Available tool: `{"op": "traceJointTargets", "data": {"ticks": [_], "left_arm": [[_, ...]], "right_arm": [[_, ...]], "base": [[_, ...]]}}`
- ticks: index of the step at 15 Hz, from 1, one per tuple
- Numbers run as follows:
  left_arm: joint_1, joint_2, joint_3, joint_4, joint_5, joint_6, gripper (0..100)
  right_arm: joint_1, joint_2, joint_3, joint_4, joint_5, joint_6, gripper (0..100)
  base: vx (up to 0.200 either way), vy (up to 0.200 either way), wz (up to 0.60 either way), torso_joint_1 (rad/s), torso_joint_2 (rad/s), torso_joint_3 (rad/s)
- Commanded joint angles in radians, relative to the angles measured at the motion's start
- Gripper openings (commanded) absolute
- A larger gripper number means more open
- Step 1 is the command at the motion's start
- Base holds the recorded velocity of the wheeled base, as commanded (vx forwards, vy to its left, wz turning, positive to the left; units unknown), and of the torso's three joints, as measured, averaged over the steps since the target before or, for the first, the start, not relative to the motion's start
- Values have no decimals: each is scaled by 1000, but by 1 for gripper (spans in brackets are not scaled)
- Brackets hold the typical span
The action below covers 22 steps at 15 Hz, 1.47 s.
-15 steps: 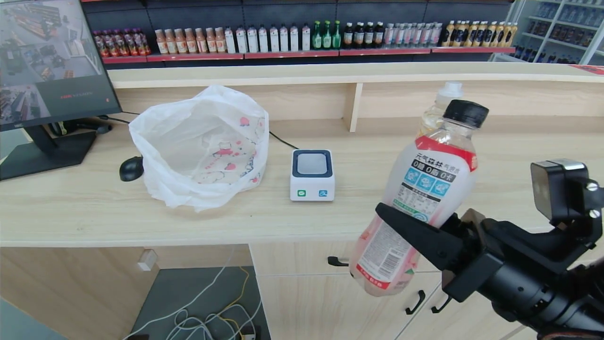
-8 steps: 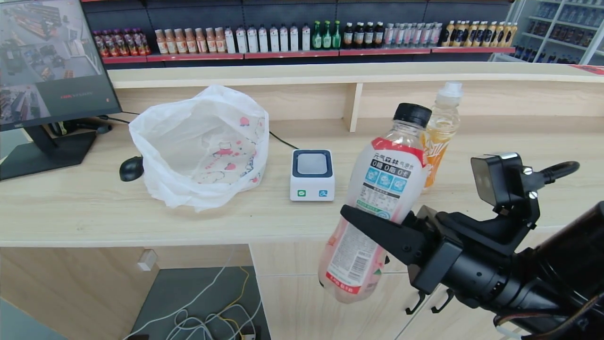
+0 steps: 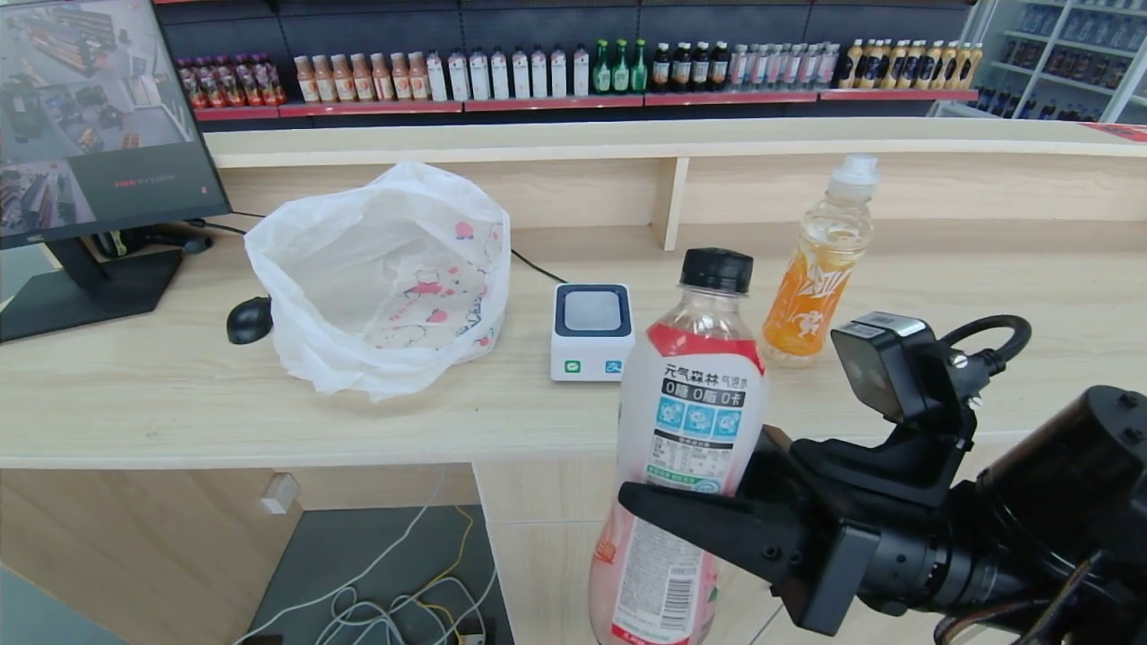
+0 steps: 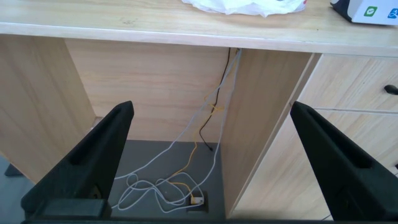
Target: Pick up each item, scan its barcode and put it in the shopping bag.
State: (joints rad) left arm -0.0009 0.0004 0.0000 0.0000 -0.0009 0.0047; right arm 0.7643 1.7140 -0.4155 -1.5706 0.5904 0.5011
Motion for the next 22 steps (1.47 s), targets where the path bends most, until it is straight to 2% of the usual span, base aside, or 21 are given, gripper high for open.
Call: {"op": "traceJointTargets", "data": {"ticks": [1,6,22], "left_arm": [[-1,0,0,0,1,0,100],[-1,0,0,0,-1,0,100],[-1,0,0,0,1,0,100]], "right_arm": [[7,16,-5,0,6,8,0],[58,1,-9,0,8,108,0],[58,-14,23,0,0,82,0]], "base": [[0,0,0,0,0,0],[0,0,0,0,0,0],[0,0,0,0,0,0]]}}
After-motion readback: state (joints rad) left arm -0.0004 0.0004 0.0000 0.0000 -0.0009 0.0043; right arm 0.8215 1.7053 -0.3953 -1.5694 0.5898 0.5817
